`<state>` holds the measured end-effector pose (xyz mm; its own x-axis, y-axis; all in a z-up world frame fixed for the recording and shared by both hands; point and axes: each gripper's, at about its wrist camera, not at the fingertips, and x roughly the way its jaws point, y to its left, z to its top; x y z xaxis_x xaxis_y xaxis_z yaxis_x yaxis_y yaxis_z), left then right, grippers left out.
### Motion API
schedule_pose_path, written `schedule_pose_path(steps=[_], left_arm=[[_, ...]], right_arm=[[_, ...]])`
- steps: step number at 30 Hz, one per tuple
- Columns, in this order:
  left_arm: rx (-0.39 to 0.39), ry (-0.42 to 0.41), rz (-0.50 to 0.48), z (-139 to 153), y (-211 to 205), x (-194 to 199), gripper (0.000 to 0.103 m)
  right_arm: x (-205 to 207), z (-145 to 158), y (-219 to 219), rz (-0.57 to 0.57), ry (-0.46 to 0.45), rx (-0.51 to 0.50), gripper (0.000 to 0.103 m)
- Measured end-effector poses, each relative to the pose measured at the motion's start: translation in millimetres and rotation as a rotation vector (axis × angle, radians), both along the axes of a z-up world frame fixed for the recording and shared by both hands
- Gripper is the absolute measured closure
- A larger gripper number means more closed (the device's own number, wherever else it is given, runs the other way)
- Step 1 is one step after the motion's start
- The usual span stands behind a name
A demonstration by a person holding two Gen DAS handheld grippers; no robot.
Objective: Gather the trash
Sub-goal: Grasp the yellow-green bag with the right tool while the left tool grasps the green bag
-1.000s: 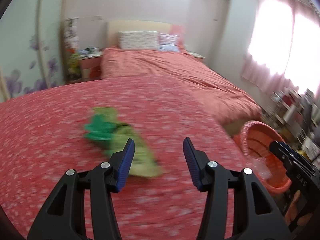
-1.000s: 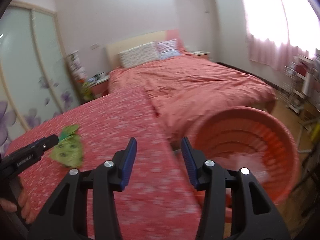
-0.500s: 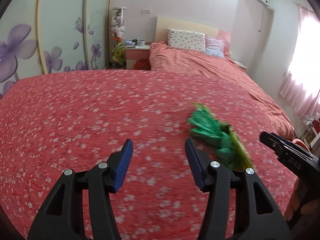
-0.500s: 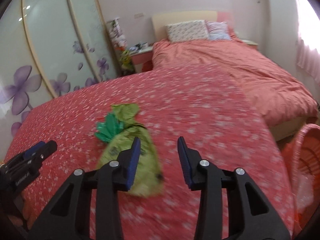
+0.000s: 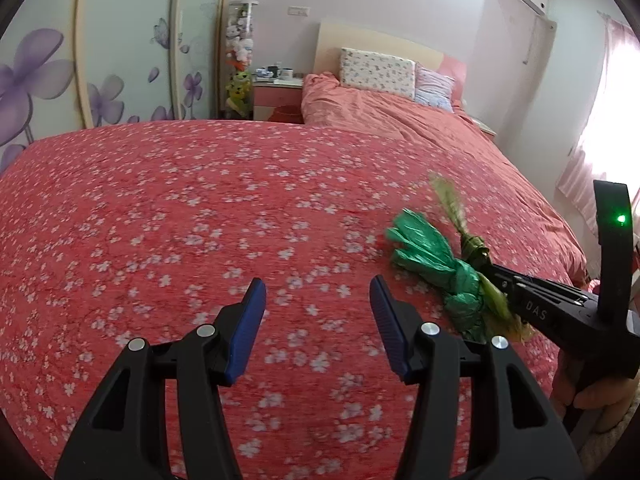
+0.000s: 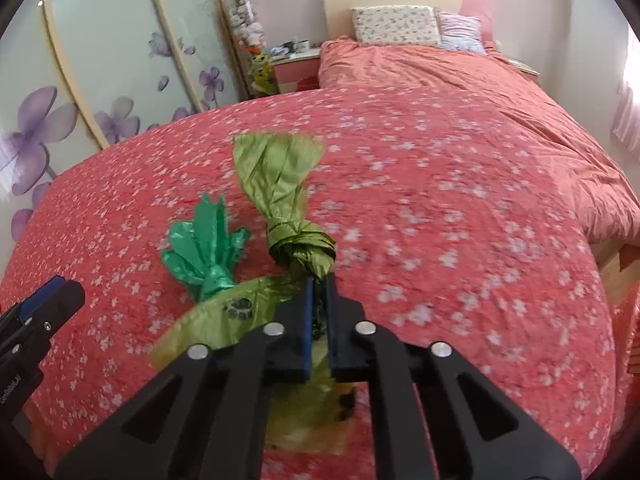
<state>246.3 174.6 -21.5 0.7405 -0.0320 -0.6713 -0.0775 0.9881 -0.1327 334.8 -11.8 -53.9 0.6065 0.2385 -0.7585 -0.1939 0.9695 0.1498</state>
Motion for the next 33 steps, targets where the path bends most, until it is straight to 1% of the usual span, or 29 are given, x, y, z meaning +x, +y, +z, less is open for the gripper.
schedule_pose_path(steps=[4, 9, 14, 18, 19, 21, 23, 24, 27, 33], left_arm=[[0.001, -0.006, -0.054, 3.0, -24.1, 1.0, 0.048], [-0.016, 0.003, -0.126, 2.7, -60.2, 10.0, 0.048], [-0.015, 0.032, -0.142, -4.6, -87.8, 26.8, 0.048], [0.012, 0.065, -0.137, -13.2, -101.6, 36.9, 0.049], [0.016, 0.079, -0.134, -16.9, -104.3, 39.6, 0.05], [0.014, 0.099, -0.127, -21.3, -105.0, 42.7, 0.059], [0.0, 0.121, -0.124, -25.7, -104.9, 46.0, 0.074], [-0.01, 0.125, -0.125, -27.4, -104.5, 46.0, 0.075], [-0.023, 0.101, -0.136, -23.6, -104.8, 39.5, 0.076], [-0.019, 0.036, -0.175, 2.6, -115.8, 14.4, 0.076]], right_arm=[[-15.9, 7.9, -31.9, -0.09, -0.049, -0.006, 0.097], [-46.9, 23.6, -83.4, -0.211, -0.122, -0.003, 0.097], [-72.4, 28.5, -113.6, -0.261, -0.168, -0.026, 0.097], [-84.4, 26.2, -127.6, -0.27, -0.171, -0.023, 0.097], [-86.1, 25.3, -129.2, -0.271, -0.169, -0.02, 0.097], [-90.4, 23.4, -133.6, -0.274, -0.167, -0.014, 0.097], [-95.4, 22.0, -135.6, -0.275, -0.167, -0.011, 0.097], [-97.1, 21.6, -135.8, -0.276, -0.168, -0.009, 0.097], [-107.9, 25.8, -144.1, -0.281, -0.186, -0.004, 0.097], [-132.2, 38.9, -154.9, -0.305, -0.239, -0.003, 0.097]])
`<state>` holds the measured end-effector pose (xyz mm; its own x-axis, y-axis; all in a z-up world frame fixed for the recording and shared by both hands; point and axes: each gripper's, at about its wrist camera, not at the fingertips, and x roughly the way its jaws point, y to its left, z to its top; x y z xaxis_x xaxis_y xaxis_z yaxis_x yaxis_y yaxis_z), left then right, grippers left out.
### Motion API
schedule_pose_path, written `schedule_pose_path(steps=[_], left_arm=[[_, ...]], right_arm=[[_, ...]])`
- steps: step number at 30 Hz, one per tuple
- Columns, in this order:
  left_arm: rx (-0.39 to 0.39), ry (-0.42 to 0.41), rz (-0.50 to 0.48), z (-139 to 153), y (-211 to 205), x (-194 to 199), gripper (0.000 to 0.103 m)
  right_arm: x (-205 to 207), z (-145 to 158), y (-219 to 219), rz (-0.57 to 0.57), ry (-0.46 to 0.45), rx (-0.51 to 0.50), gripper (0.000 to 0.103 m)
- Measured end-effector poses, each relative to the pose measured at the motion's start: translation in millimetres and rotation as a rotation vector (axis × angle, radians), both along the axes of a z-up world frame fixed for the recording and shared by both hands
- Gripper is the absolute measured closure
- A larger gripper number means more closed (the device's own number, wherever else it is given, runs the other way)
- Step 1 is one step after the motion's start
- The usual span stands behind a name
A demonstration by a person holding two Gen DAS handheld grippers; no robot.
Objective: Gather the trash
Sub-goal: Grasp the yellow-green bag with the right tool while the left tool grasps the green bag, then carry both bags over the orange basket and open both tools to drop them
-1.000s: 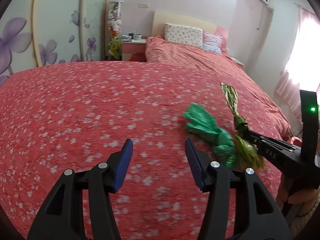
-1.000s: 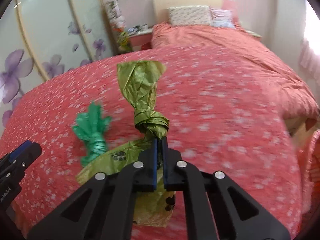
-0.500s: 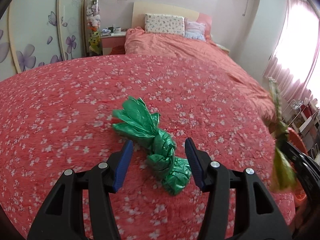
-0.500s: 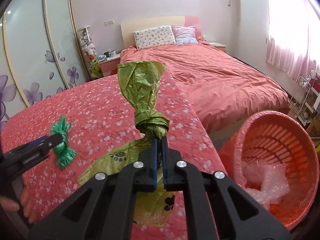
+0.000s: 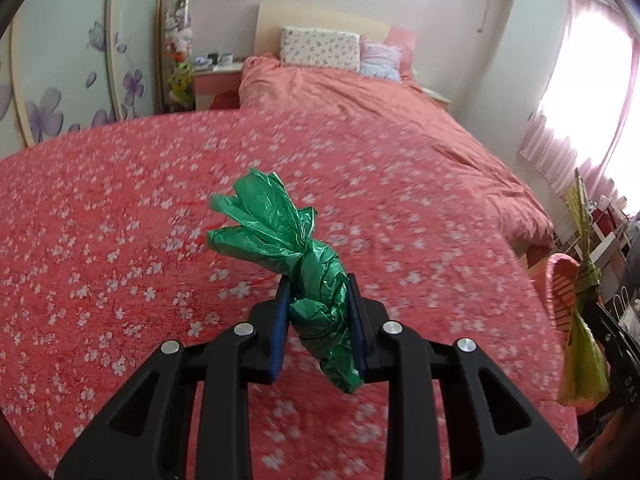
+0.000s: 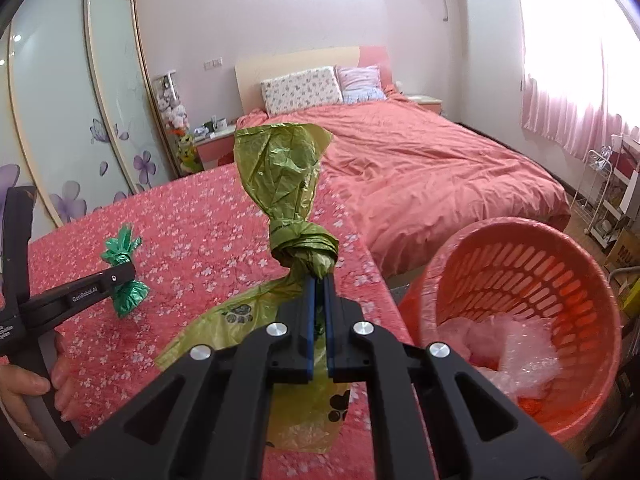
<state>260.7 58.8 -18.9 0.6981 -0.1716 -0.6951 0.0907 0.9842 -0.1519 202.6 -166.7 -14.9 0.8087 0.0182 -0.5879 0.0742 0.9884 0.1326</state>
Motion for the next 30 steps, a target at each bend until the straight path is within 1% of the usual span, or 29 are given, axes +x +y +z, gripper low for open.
schedule_pose_path(steps=[5, 14, 18, 23, 30], left_arm=[[-0.005, -0.043, -0.067, 18.9, -21.2, -22.2, 0.076], [0.005, -0.107, -0.221, 43.9, -79.4, -58.0, 0.076], [0.001, -0.116, -0.283, 46.7, -103.0, -68.4, 0.076], [-0.003, -0.117, -0.336, 45.5, -124.0, -70.7, 0.076], [0.019, -0.121, -0.366, 40.9, -142.7, -72.2, 0.076]], right_arm=[[-22.7, 11.6, -11.2, -0.033, -0.039, -0.023, 0.097], [-59.0, 18.9, -41.7, -0.109, -0.071, -0.042, 0.097], [-72.4, 18.7, -53.1, -0.141, -0.076, -0.036, 0.097], [-83.6, 14.6, -68.4, -0.175, -0.073, -0.021, 0.097], [-91.8, 9.2, -83.0, -0.214, -0.067, -0.013, 0.097]])
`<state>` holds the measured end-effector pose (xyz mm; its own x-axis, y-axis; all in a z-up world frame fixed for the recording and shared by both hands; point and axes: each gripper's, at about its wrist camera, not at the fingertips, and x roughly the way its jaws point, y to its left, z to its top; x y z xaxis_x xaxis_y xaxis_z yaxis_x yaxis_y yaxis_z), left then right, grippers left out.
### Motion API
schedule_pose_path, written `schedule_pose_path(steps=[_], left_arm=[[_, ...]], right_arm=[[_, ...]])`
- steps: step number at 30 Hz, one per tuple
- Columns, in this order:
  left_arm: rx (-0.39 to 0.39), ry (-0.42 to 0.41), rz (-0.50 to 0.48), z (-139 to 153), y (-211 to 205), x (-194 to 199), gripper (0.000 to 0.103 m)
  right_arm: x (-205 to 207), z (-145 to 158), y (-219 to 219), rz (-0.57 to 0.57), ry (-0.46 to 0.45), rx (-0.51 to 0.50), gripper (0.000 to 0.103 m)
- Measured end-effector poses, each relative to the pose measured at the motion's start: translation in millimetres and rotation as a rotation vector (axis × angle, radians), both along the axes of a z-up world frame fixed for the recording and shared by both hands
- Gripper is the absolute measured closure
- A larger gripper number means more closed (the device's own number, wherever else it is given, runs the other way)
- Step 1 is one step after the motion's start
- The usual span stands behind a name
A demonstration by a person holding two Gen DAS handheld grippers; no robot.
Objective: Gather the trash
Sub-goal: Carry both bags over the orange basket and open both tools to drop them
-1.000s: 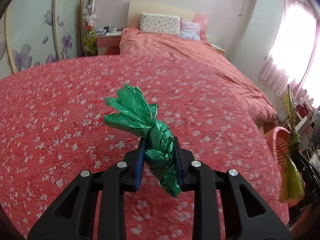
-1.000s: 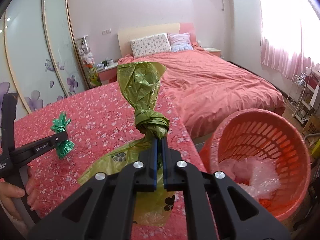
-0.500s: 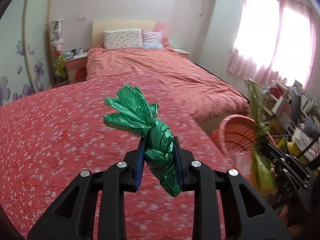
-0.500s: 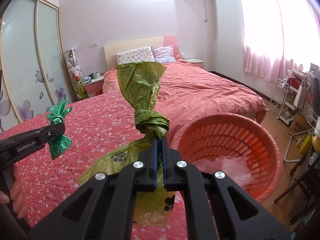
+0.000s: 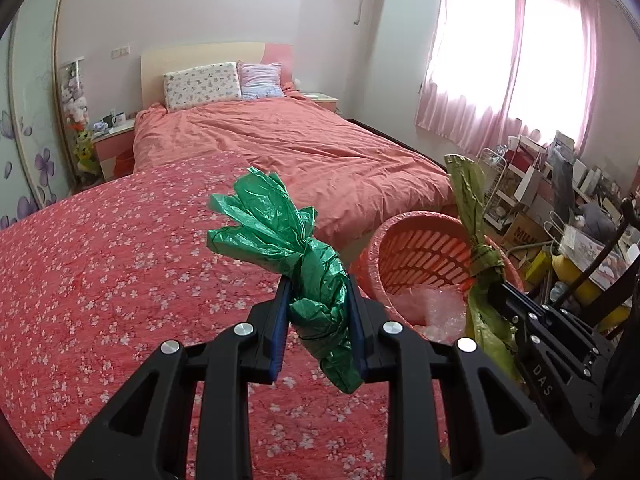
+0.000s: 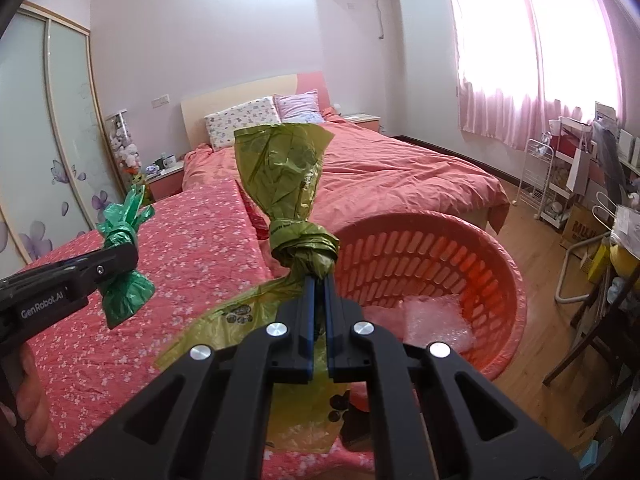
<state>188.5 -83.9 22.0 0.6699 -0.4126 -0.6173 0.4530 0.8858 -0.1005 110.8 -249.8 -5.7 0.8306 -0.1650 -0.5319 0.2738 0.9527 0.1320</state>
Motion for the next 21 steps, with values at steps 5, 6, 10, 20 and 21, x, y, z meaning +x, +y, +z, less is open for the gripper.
schedule_pose_path(steps=[5, 6, 10, 20, 21], left_arm=[[0.007, 0.01, -0.013, -4.3, -6.1, 0.3, 0.076], [0.009, 0.013, -0.016, -5.5, -8.4, 1.0, 0.076], [0.008, 0.023, -0.033, -7.6, -14.8, 0.9, 0.076], [0.0, 0.044, -0.073, -12.8, -32.5, -0.8, 0.076], [-0.002, 0.047, -0.081, -13.1, -35.6, -0.5, 0.076]], right_arm=[[-3.3, -3.8, -8.9, -0.022, 0.007, 0.005, 0.097], [-4.3, -4.2, -10.1, -0.027, 0.007, 0.006, 0.097], [-8.0, -4.6, -14.7, -0.04, 0.008, 0.008, 0.097], [-16.3, -3.0, -31.5, -0.075, -0.002, 0.012, 0.097], [-17.7, -2.0, -34.2, -0.081, -0.006, 0.012, 0.097]])
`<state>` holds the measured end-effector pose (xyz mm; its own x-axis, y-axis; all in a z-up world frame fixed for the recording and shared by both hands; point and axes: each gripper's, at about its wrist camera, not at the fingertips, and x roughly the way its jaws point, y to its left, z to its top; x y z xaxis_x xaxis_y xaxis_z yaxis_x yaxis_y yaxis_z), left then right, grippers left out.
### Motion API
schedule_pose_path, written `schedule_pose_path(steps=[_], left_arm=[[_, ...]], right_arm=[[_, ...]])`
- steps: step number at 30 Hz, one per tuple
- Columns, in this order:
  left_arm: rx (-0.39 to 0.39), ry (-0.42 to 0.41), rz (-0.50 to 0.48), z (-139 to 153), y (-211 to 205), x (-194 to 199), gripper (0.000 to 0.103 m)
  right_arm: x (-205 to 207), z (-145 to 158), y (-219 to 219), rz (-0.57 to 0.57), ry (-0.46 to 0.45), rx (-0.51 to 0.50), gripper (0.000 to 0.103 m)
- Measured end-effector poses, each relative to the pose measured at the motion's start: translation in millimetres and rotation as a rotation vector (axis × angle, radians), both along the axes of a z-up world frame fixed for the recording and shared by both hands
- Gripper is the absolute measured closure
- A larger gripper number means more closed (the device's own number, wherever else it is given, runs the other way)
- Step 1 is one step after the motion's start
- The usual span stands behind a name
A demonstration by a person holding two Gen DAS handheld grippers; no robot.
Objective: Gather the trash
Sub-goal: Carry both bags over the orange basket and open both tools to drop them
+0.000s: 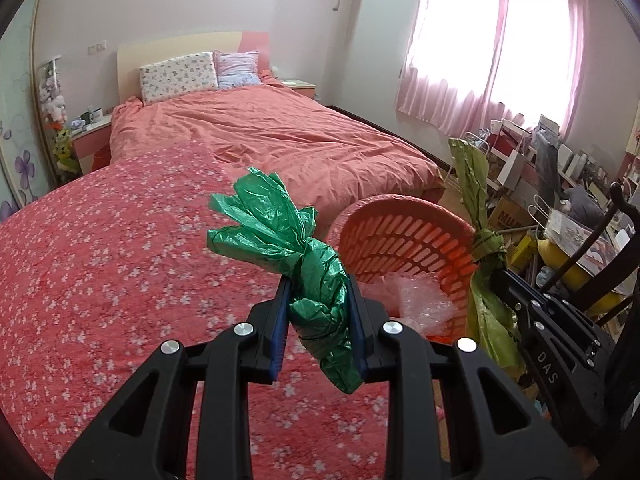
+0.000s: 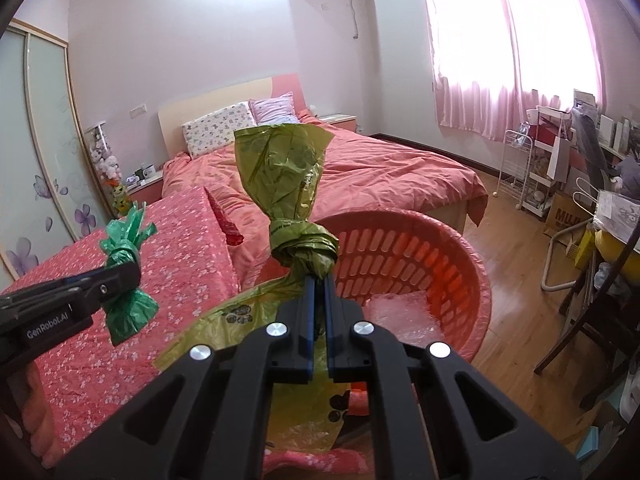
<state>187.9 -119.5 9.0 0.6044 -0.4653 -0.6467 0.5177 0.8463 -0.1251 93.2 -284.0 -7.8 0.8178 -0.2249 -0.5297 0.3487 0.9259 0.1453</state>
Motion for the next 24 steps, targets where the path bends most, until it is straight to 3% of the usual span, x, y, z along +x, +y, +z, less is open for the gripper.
schedule_pose_path(steps=[13, 24], left_arm=[[-0.051, 0.024, -0.097, -1.6, -49.4, 4.5, 0.076], [-0.044, 0.046, -0.153, -15.7, -78.6, 11.7, 0.076]], right_arm=[[-6.0, 11.4, -45.3, -0.086, -0.047, 0.022, 0.097], [6.0, -5.0, -76.9, -0.122, -0.025, 0.058, 0.096]])
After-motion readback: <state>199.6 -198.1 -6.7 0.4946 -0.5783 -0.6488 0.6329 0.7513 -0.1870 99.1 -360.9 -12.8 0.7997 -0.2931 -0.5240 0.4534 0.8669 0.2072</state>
